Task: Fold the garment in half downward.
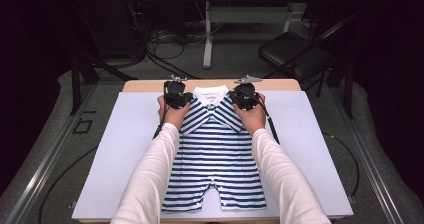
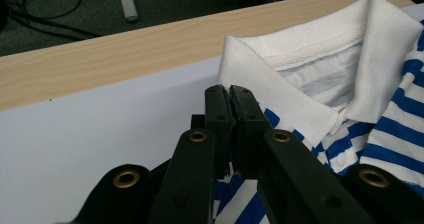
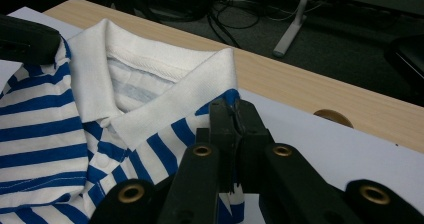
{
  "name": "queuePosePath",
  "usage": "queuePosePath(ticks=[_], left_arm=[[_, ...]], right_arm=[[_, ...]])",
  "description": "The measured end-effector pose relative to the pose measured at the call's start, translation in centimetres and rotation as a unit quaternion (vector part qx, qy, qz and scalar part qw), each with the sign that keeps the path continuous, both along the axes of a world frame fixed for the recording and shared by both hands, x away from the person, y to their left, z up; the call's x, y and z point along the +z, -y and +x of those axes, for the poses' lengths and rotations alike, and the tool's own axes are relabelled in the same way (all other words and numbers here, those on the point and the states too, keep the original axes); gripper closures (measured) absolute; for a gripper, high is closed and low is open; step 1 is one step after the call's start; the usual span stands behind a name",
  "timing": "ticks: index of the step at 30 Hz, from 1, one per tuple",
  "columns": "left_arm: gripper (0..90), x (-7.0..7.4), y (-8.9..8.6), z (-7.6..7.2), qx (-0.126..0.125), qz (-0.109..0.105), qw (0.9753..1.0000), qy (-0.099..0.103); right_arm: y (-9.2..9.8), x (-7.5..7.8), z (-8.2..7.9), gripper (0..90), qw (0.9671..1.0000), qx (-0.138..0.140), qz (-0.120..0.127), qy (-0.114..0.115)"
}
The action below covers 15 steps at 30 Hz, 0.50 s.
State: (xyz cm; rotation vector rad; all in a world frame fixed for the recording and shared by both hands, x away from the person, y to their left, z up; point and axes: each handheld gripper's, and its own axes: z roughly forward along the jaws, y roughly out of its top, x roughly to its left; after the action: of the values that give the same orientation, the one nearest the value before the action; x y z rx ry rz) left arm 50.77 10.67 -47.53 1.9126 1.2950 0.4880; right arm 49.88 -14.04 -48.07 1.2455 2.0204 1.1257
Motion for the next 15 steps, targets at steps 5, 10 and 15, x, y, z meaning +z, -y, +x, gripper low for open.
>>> queuePosePath(ticks=[5, 10, 15], left_arm=[[87.5, 0.6, 0.0, 0.0, -0.001, 0.001, 1.0, 0.005], [87.5, 1.3, 0.1, 0.0, -0.003, 0.002, 0.9999, 0.01], [87.5, 1.7, 0.1, 0.1, -0.004, 0.001, 0.9999, 0.014]], right_arm=[[0.1, 0.5, -0.2, 88.2, 0.9999, -0.003, 0.007, 0.009], [0.3, 0.9, -0.2, 88.2, 0.9998, -0.007, 0.01, 0.016], [0.4, 1.1, -0.1, 88.3, 0.9997, -0.008, 0.012, 0.02]])
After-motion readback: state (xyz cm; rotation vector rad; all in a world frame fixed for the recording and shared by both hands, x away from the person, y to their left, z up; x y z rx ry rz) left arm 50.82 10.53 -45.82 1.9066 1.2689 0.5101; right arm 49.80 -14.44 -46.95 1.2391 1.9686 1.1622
